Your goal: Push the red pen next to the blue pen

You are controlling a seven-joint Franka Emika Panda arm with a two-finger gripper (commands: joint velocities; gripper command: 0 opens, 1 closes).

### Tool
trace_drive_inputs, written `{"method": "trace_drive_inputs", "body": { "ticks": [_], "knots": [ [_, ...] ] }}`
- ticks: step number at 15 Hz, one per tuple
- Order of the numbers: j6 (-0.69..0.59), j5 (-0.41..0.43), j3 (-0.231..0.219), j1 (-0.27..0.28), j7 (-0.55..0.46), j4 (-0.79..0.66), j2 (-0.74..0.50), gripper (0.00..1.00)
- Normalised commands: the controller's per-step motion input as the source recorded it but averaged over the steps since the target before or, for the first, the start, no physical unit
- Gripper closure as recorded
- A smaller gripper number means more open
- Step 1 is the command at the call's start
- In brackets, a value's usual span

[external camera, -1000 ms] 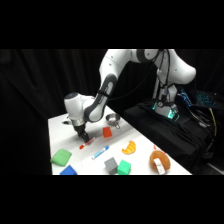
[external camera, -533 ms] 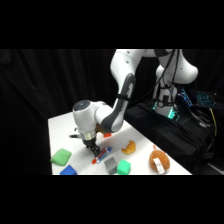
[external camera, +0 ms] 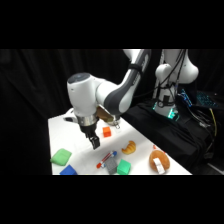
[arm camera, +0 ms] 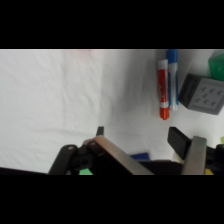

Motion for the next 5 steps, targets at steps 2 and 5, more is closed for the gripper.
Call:
{"method": "trace_drive_inputs", "body": {
  "ticks": [2, 5],
  "knots": [
    [-0.58, -0.104, -0.011, 0.077, 0.36, -0.17, -0.71, 0.00],
    [-0.50, -0.068, 0.055, 0.024, 0.30, -0.04, -0.50, 0.00]
  ]
}}
